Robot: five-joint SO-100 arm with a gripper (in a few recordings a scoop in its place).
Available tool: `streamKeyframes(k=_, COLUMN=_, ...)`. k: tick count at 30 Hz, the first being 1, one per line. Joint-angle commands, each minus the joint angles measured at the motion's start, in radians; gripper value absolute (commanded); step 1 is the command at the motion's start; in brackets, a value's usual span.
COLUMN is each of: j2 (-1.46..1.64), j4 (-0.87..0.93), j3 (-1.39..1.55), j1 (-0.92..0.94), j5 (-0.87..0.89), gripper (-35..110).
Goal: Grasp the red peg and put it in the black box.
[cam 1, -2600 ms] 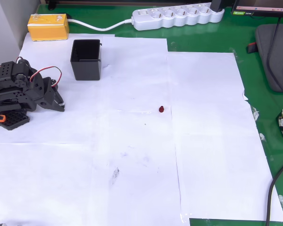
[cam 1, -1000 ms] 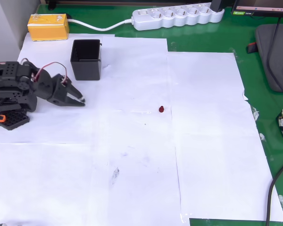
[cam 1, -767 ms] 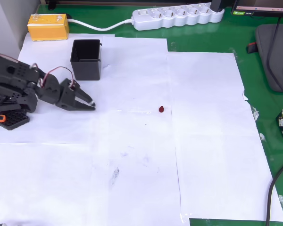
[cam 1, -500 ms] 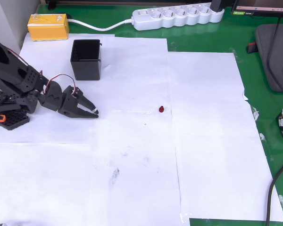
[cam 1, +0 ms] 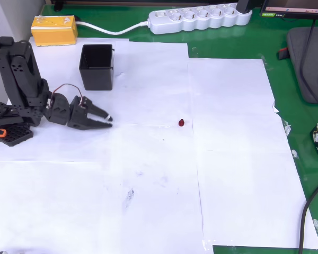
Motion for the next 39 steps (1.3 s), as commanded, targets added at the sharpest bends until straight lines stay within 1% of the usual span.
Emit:
streamKeyframes(k=1, j2=0.034, j4=-0.04, j3=-0.018, j1=0.0, j5=-0.009, gripper=11)
streamKeyframes(k=3, j2=0.044, j4=-0.051, j3=-0.017, j1=0.002, j5=-0.005, gripper=14)
streamKeyframes(k=5, j2=0.101, j4=-0.104, j3=-0.002, j1=0.002, j5=-0.003, gripper=16)
streamKeyframes(k=10, j2=0.14, j4=-0.121, j3=0.021, j1=0.003, j5=-0.015, gripper=18)
streamKeyframes(k=12, j2=0.137, j4=-0.087, j3=0.043, j1=-0.008, j5=0.031, gripper=18)
streamKeyframes(k=13, j2=0.132, j4=-0.046, j3=0.066, j1=-0.014, j5=0.023, gripper=18)
streamKeyframes(k=16, j2=0.129, j4=0.055, j3=0.146, j1=-0.035, j5=-0.037, gripper=11)
streamKeyframes(k=18, j2=0.133, j4=0.067, j3=0.186, j1=-0.028, j5=-0.035, gripper=13)
streamKeyframes(k=20, j2=0.156, j4=0.063, j3=0.23, j1=-0.025, j5=-0.015, gripper=19)
streamKeyframes(k=23, j2=0.201, j4=0.058, j3=0.293, j1=-0.025, j5=-0.005, gripper=21)
streamKeyframes(k=25, j2=0.225, j4=0.075, j3=0.333, j1=-0.023, j5=-0.02, gripper=26)
streamKeyframes(k=31, j2=0.328, j4=0.006, j3=0.437, j1=-0.02, j5=-0.034, gripper=27)
streamKeyframes(k=39, j2=0.465, j4=-0.008, j3=0.649, j1=-0.015, j5=-0.049, gripper=28)
